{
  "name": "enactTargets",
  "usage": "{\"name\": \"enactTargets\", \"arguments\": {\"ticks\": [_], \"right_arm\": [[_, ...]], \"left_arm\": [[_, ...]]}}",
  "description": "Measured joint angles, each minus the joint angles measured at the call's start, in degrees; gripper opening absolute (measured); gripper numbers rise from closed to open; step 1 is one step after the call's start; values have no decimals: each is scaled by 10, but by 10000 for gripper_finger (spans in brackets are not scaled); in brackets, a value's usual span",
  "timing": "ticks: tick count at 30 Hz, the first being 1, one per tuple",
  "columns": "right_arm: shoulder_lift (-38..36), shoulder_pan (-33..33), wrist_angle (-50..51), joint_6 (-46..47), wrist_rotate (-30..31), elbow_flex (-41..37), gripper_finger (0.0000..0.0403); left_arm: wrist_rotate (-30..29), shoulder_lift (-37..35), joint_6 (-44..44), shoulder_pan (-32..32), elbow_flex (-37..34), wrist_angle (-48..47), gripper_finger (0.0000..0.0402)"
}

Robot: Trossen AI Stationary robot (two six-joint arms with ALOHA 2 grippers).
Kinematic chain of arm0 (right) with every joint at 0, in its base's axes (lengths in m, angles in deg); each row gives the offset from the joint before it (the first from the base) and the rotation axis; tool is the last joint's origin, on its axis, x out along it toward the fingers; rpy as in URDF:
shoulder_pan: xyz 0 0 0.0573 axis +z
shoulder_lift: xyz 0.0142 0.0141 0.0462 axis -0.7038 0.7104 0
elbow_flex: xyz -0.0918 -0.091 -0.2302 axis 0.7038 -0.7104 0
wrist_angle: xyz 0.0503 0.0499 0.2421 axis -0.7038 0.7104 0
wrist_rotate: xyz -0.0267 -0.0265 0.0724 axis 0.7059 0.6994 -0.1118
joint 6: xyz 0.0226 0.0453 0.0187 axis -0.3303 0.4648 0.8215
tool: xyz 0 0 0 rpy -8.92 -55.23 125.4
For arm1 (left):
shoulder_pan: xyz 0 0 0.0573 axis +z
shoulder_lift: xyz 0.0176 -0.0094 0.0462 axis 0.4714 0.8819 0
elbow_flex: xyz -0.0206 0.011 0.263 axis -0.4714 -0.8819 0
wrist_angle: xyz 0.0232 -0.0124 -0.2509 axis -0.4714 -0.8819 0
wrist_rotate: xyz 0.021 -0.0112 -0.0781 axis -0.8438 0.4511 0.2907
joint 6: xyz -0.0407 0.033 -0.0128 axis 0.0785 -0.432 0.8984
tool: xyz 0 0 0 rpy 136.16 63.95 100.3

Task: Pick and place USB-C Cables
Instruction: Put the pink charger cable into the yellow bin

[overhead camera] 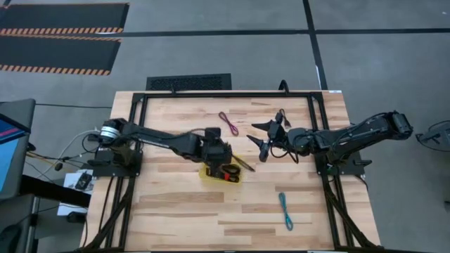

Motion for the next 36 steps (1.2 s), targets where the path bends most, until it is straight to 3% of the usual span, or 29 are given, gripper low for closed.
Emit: {"name": "enactTargets", "arguments": {"ticks": [5, 10, 15, 20, 28, 31, 36], "right_arm": [[0, 4, 7, 0, 0, 0, 244], [0, 4, 16, 13, 0, 0, 244], [0, 4, 17, 15, 0, 0, 244], [0, -5, 11, 15, 0, 0, 244], [0, -17, 32, 26, 0, 0, 244], [0, -23, 40, 26, 0, 0, 244], [0, -37, 61, 31, 1, 0, 244]], "left_arm": [[-38, -61, 14, 18, -31, 33, 161], [-37, -121, -1, 42, -107, 162, 161], [14, -140, -44, 98, -164, 297, 161], [92, -95, -74, 182, -164, 307, 161], [160, 3, -170, 287, -99, 275, 156], [174, 49, -175, 317, -37, 247, 149], [236, 132, -210, 348, 89, 115, 135]]}}
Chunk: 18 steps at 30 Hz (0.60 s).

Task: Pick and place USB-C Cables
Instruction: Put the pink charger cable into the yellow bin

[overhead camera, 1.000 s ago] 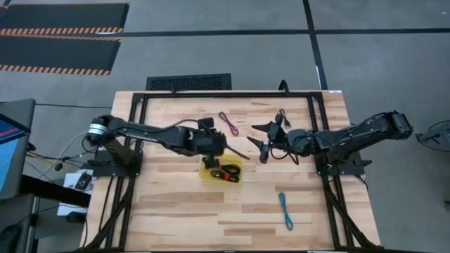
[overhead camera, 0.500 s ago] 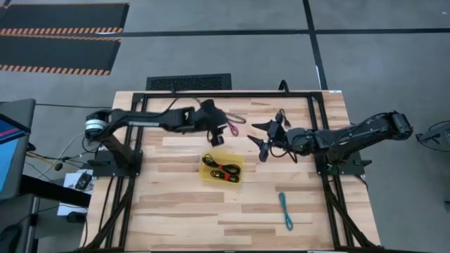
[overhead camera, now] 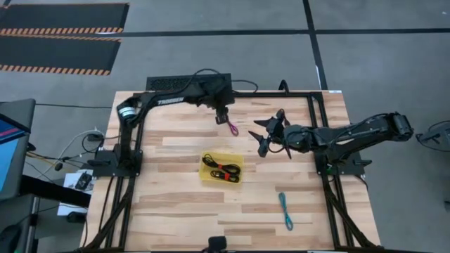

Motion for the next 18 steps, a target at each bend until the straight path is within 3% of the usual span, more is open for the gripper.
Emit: {"name": "enactTargets", "arguments": {"ticks": [8, 12, 18], "right_arm": [[0, -23, 75, 38, 2, 0, 244], [0, -32, 109, 54, 4, 0, 244], [0, -36, 106, 58, 14, -13, 244]], "left_arm": [[-100, 122, -131, 0, 147, -163, 123], [-106, 162, -173, -11, 161, -206, 123], [-169, 186, -214, -30, 161, -186, 123]]}}
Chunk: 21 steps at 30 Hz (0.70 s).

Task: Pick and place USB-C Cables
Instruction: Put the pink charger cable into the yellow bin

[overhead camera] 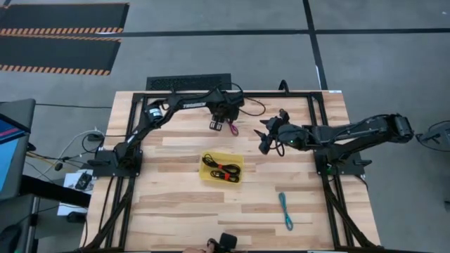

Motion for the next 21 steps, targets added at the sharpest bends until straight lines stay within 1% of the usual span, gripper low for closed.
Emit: {"name": "enactTargets", "arguments": {"ticks": [7, 15, 21], "right_arm": [[0, 0, -8, 2, 1, -14, 244], [0, 0, -3, 11, 1, -15, 244], [0, 0, -3, 11, 1, -15, 244]], "left_arm": [[16, -2, -62, -13, 4, 3, 123], [5, -2, -82, -21, 4, 0, 122], [5, -2, -114, -42, 5, 4, 103]]}}
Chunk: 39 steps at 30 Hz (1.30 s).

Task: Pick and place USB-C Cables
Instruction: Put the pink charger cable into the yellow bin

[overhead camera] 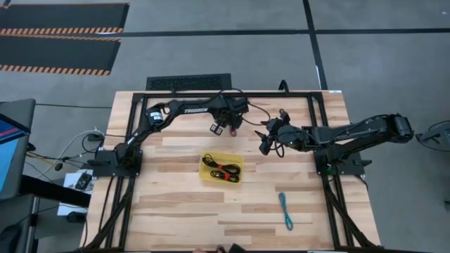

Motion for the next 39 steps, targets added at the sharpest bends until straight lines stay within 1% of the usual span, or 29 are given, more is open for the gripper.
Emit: {"name": "enactTargets", "arguments": {"ticks": [4, 10, 14, 20, 24, 29, 34, 39], "right_arm": [[0, 0, 0, 0, 0, 0, 244], [0, 1, 0, 0, -1, 0, 244], [0, 1, 0, 0, -1, 0, 244], [0, 1, 0, 0, -1, 0, 244], [0, 1, 0, 1, -2, 0, 244], [0, 1, 0, 5, -4, 0, 244], [0, 6, 0, 6, -4, 0, 244], [0, 12, -1, 5, -3, 1, 244]], "left_arm": [[9, 0, -19, -14, 7, 1, 83], [73, 0, -19, -23, 14, 16, 60], [100, 0, 0, -23, 14, 14, 48], [101, 0, 23, -27, 14, -18, 22], [124, 0, 47, -40, 14, -52, 3], [119, 0, 73, -65, 14, -76, 1], [111, 0, 80, -79, 25, -88, 1], [110, 0, 88, -81, 61, -94, 0]]}}
